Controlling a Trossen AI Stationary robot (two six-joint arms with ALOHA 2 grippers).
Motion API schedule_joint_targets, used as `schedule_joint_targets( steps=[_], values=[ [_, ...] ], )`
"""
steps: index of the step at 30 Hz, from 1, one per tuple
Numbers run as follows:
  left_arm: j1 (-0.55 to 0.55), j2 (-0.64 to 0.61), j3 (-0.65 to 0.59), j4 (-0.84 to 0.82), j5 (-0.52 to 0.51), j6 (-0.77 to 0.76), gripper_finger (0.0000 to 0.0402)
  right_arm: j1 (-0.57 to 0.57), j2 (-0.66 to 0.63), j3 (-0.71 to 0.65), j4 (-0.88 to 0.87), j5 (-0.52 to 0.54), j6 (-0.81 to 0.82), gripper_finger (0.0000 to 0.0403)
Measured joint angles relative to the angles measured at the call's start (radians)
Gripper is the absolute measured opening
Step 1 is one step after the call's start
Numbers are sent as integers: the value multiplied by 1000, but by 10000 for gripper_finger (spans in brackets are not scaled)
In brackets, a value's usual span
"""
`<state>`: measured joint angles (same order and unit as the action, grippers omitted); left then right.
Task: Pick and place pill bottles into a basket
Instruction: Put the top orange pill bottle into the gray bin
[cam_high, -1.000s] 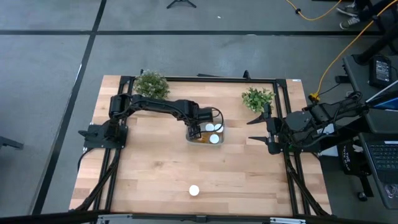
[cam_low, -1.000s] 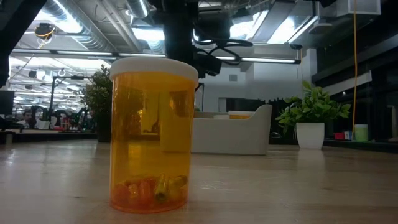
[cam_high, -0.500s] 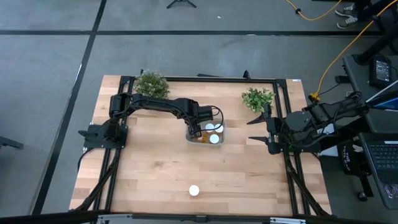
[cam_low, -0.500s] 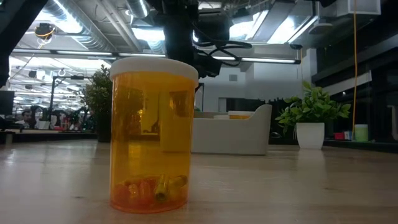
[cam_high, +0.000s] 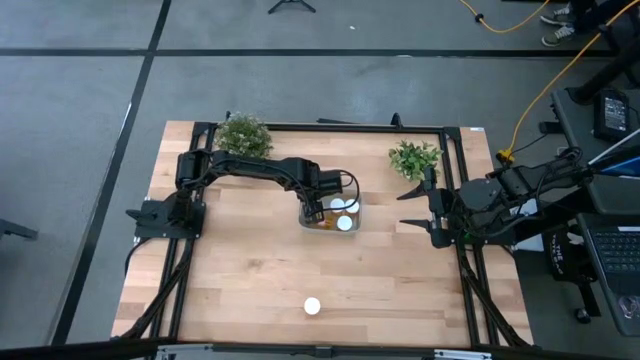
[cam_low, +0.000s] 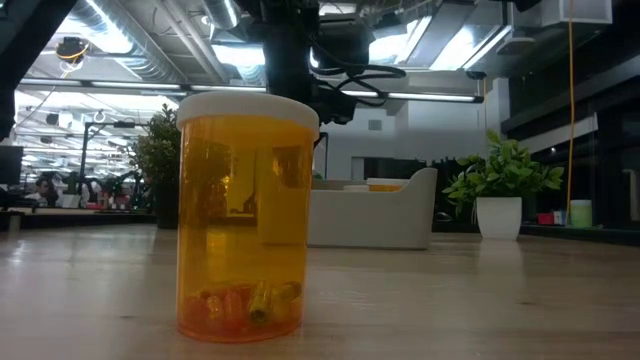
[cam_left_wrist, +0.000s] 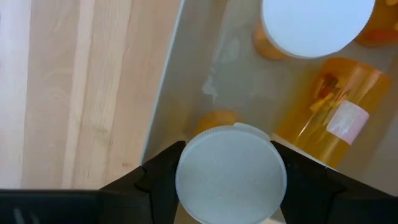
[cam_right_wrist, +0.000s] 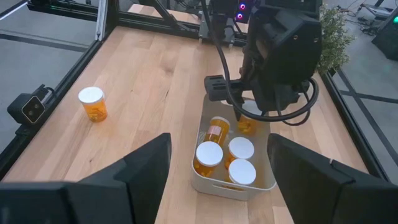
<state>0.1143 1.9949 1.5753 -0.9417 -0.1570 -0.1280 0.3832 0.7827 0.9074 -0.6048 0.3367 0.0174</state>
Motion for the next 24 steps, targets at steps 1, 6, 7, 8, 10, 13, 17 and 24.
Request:
schedule_joint_targets(
  steps=[1,6,7,8,10,13,17,24],
  values=[
    [0,0,0,0,3,0,212,0,0,0,0,0,0,268],
    [0,0,0,0,17,-4,228,0,0,0,0,0,0,268],
    [0,0,0,0,16,-5,234,0,0,0,0,0,0,268],
    [0,0,0,0,13,-5,240,0,0,0,0,0,0,268],
    [0,0,0,0,6,-6,251,0,0,0,0,0,0,268],
    [0,0,0,-1,-14,-8,265,0,0,0,0,0,0,268],
    [0,0,0,-1,-29,-18,275,0,0,0,0,0,1,268],
    [-18,-16,7,-16,-32,-34,277,0,0,0,-3,0,0,268]
  ],
)
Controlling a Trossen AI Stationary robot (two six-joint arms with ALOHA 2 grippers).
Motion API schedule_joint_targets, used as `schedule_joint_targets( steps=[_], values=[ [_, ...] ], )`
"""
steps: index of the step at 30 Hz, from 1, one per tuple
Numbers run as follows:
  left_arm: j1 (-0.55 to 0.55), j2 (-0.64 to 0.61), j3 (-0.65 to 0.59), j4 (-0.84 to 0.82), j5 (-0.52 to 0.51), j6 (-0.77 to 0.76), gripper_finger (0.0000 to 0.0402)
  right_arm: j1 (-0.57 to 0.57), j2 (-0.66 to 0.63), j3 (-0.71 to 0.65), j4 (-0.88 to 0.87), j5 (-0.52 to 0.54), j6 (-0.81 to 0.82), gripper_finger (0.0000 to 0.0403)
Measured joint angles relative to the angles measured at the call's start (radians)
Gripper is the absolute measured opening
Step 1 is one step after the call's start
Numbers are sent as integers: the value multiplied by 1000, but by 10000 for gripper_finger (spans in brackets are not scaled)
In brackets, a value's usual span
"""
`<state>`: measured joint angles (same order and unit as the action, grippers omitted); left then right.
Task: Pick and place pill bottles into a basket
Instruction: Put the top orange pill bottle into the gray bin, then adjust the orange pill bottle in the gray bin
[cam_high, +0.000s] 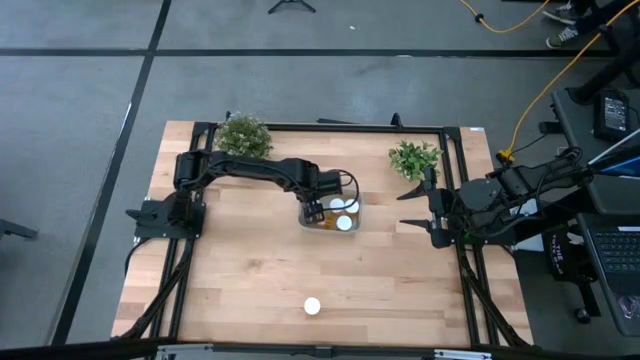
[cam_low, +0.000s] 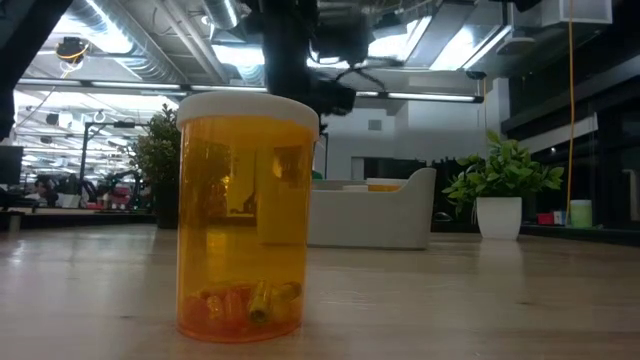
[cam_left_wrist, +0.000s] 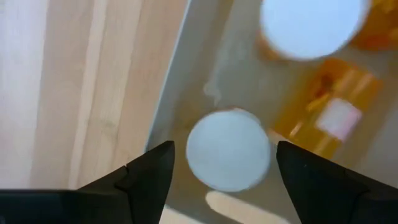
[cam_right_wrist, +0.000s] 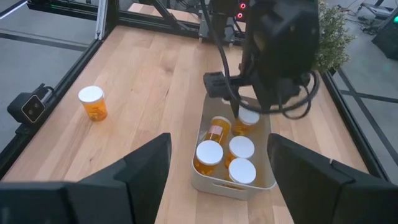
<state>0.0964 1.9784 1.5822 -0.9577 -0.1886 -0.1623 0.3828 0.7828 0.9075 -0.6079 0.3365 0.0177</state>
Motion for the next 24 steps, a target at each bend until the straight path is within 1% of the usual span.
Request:
schedule_joint_targets(
  steps=[6,11,14,17,20,22,24],
  values=[
    [-12,-25,40,0,-9,-11,277,0,0,0,-5,0,0,268],
    [-30,-62,112,-70,-62,-10,277,0,4,0,-1,0,2,268],
    [-48,-104,171,-87,-128,-10,277,0,24,1,7,-1,-1,268],
    [-72,-164,243,-100,-214,-10,277,-5,78,30,-10,-5,-29,268],
    [-102,-231,325,-97,-316,-10,277,-52,179,115,-34,-39,-80,268],
    [-125,-277,375,-92,-391,-11,277,-106,262,195,-47,-72,-113,268],
    [-152,-330,407,-93,-463,-11,277,-172,352,278,-70,-130,-148,268]
  ],
)
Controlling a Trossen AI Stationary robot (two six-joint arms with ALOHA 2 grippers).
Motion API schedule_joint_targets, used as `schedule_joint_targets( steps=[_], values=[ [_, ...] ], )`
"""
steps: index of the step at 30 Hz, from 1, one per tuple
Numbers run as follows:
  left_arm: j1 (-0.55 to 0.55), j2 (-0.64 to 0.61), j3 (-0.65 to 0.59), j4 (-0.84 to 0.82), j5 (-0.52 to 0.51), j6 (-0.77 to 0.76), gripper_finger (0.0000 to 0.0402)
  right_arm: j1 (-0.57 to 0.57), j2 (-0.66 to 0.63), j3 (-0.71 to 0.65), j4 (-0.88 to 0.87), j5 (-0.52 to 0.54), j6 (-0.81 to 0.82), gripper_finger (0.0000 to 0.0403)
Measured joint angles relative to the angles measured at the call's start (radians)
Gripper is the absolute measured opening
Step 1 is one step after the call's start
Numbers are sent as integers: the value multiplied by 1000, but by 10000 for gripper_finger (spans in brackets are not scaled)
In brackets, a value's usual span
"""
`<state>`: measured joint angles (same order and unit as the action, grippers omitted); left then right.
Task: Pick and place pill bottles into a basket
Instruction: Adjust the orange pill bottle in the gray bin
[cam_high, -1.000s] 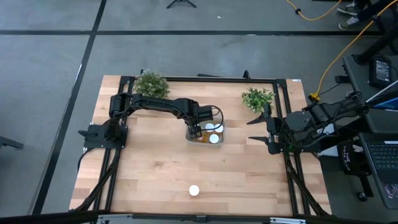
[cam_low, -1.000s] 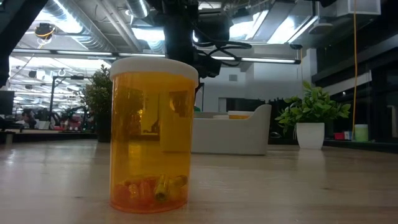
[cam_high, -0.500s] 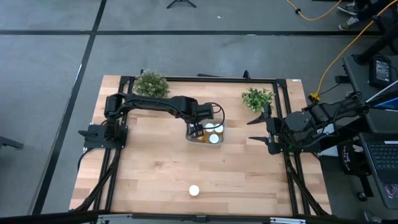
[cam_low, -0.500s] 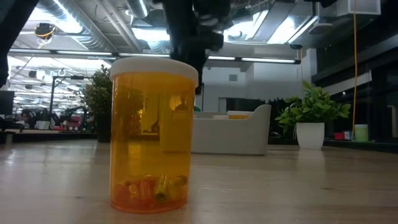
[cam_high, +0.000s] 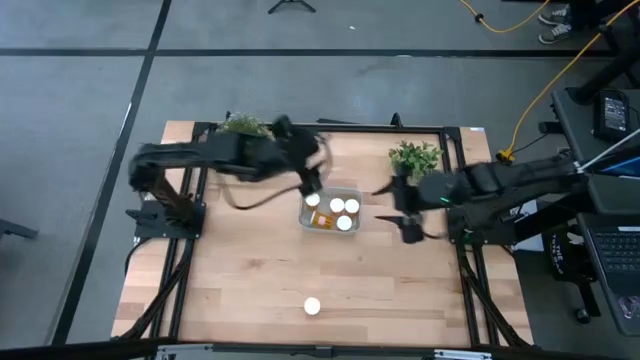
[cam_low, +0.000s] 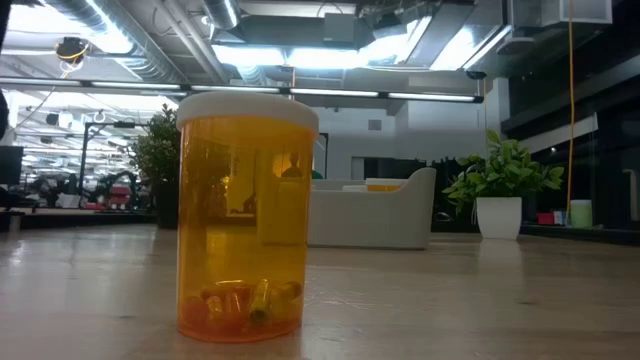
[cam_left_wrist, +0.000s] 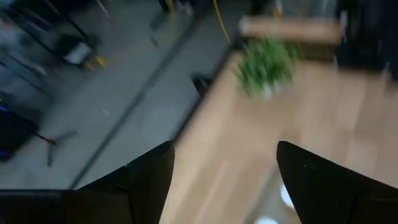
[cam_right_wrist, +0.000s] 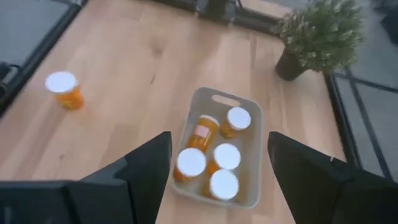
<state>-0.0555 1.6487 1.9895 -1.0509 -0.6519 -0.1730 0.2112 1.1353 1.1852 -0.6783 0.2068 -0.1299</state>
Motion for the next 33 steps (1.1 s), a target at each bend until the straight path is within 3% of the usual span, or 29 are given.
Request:
schedule_joint_targets(
  steps=[7,17,33],
  values=[
    [-144,-164,14,-7,-210,2,277,-169,307,216,-75,-235,-41,268],
    [-350,-259,14,-126,-447,3,277,-188,616,377,-167,-315,-5,268],
    [-389,-267,13,-302,-456,-54,277,-215,801,468,-165,-338,72,268]
  ],
)
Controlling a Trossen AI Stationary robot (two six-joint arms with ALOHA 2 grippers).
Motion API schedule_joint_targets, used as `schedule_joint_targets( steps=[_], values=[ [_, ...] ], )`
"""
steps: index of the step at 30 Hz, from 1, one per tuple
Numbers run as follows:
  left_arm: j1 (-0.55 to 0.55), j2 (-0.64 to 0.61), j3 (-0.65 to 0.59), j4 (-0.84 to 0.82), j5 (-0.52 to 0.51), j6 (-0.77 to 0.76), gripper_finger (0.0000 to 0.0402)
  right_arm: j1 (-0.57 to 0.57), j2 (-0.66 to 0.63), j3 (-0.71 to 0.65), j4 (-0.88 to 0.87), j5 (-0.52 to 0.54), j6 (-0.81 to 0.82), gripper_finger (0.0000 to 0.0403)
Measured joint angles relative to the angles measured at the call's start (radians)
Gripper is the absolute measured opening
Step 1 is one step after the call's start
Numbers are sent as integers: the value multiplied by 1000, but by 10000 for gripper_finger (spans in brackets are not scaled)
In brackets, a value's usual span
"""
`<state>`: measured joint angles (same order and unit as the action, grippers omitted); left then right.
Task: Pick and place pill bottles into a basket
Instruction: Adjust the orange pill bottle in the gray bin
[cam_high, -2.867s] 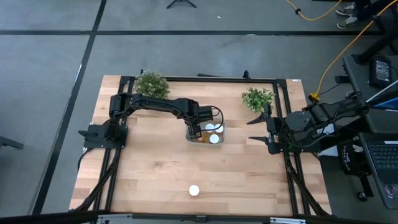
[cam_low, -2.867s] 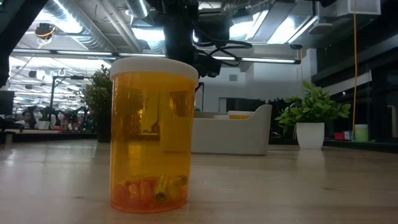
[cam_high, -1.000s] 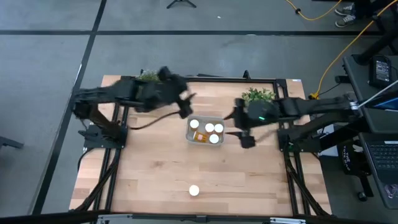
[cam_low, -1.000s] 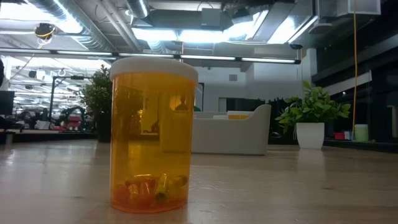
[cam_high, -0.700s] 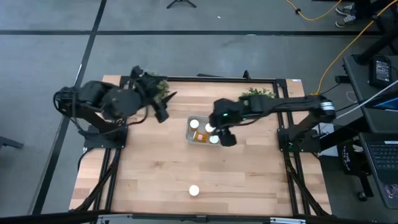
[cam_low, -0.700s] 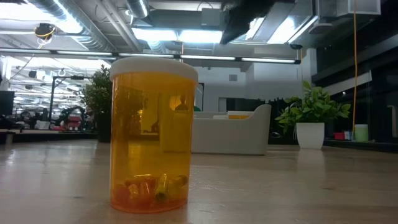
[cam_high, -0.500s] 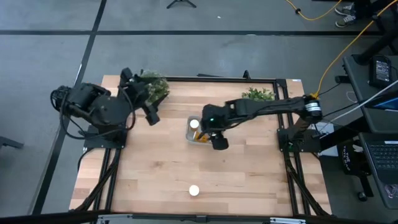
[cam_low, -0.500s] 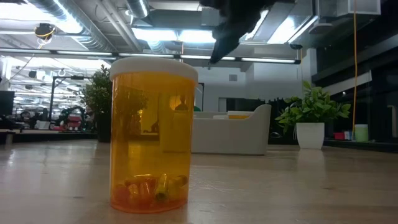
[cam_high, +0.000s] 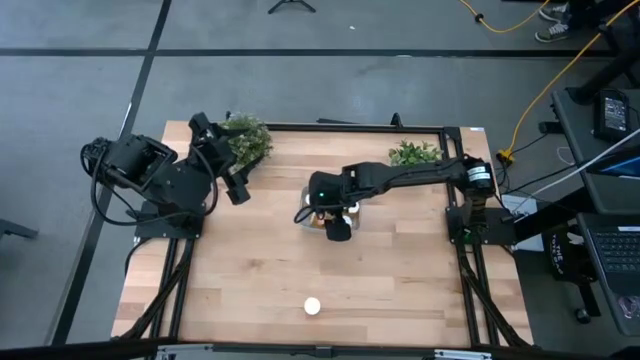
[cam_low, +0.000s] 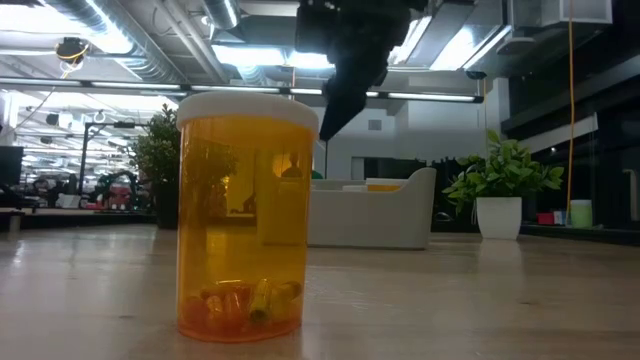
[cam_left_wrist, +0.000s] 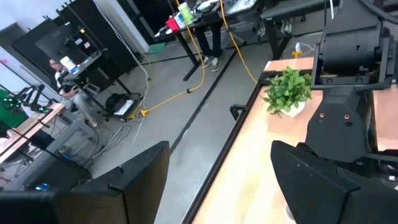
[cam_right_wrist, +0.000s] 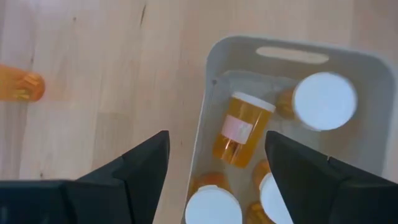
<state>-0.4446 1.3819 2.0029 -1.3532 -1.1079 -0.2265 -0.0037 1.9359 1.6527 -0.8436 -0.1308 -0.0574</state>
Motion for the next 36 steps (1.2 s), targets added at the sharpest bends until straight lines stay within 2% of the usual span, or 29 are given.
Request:
schedule_joint_targets(
  steps=[21,36],
  values=[
    [0,-20,0,-39,3,-25,277,-44,13,-1,3,-3,27,268],
    [-19,-21,0,-49,10,-22,277,-48,83,-6,32,-5,50,268]
  ],
)
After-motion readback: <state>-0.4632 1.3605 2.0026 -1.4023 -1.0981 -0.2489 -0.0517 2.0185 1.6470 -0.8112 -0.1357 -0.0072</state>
